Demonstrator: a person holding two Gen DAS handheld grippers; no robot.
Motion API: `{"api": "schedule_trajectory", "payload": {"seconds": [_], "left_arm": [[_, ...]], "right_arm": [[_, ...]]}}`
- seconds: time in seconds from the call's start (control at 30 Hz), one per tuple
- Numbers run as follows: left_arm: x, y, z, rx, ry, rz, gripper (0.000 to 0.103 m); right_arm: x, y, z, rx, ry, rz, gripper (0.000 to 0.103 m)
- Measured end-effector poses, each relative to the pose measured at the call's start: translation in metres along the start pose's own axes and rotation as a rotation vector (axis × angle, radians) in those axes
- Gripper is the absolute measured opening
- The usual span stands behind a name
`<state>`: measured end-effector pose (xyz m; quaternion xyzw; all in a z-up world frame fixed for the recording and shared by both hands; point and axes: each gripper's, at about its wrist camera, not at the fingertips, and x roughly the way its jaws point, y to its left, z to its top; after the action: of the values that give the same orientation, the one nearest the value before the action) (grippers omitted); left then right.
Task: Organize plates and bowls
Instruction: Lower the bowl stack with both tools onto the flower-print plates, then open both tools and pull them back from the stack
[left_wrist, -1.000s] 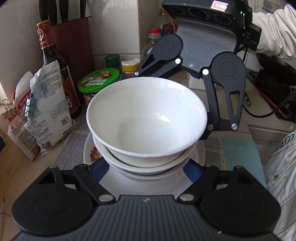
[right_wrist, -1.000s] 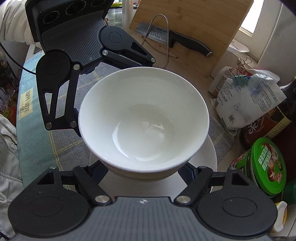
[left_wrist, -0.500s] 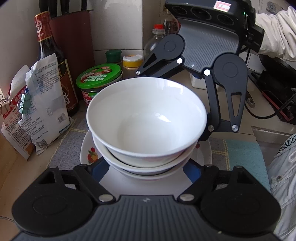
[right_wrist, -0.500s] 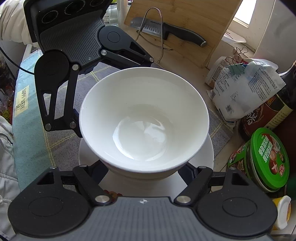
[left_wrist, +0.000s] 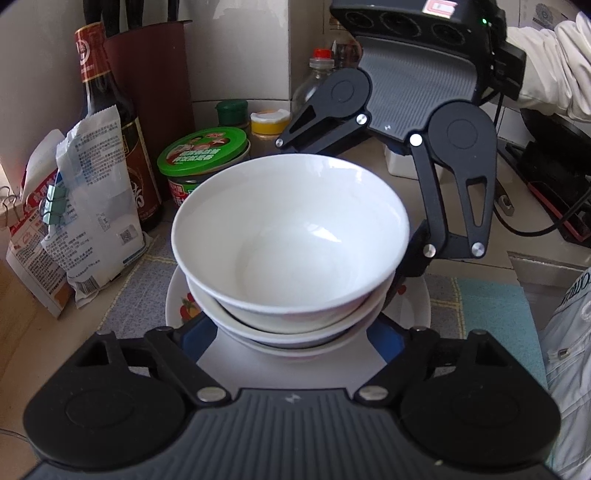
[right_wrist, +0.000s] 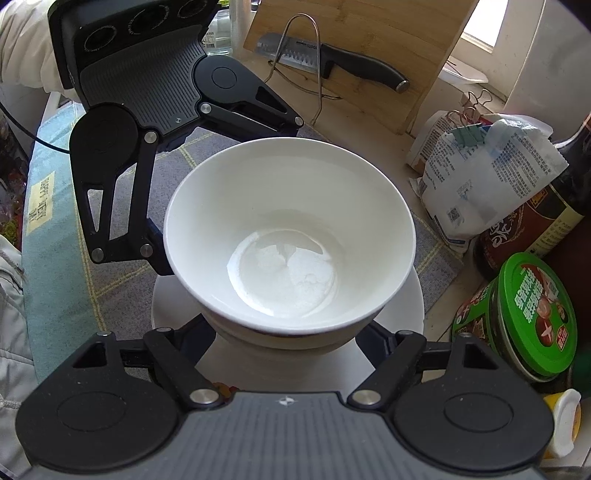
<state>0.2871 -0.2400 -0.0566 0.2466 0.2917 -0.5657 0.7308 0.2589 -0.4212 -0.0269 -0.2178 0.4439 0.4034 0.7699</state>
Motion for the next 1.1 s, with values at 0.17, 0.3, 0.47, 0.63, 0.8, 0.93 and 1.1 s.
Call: {"api": "schedule_trajectory", "payload": {"seconds": [0.17, 0.3, 0.47, 0.63, 0.8, 0.93, 1.1], "left_arm": [[-0.009, -0.002, -0.004, -0.022, -0.023, 0.071, 0.102], [-0.020, -0.014, -0.016, -0.059, -0.044, 0.188, 0.102], [-0.043, -0.034, -0.030, -0.125, -0.092, 0.318, 0.102], [-0.069, -0.052, -0.038, -0.231, -0.192, 0.391, 0.102], [-0.086, -0.070, -0.052, -0.315, -0.205, 0.408, 0.102], [-0.102, -0.087, -0.058, -0.421, -0.158, 0.480, 0.102], [-0.124, -0.106, -0.061, -0.513, -0.070, 0.589, 0.102]], "right_arm": [[-0.004, 0.002, -0.003, 0.000, -0.008, -0.028, 0.100], [-0.011, 0.004, -0.008, 0.024, -0.014, -0.051, 0.102], [-0.023, 0.019, -0.014, 0.072, -0.021, -0.121, 0.103], [-0.032, 0.044, -0.009, 0.205, 0.002, -0.275, 0.103], [-0.030, 0.073, -0.004, 0.485, 0.001, -0.414, 0.103], [-0.026, 0.104, -0.002, 0.710, 0.020, -0.531, 0.103], [-0.028, 0.148, -0.005, 0.917, -0.021, -0.614, 0.103]]}}
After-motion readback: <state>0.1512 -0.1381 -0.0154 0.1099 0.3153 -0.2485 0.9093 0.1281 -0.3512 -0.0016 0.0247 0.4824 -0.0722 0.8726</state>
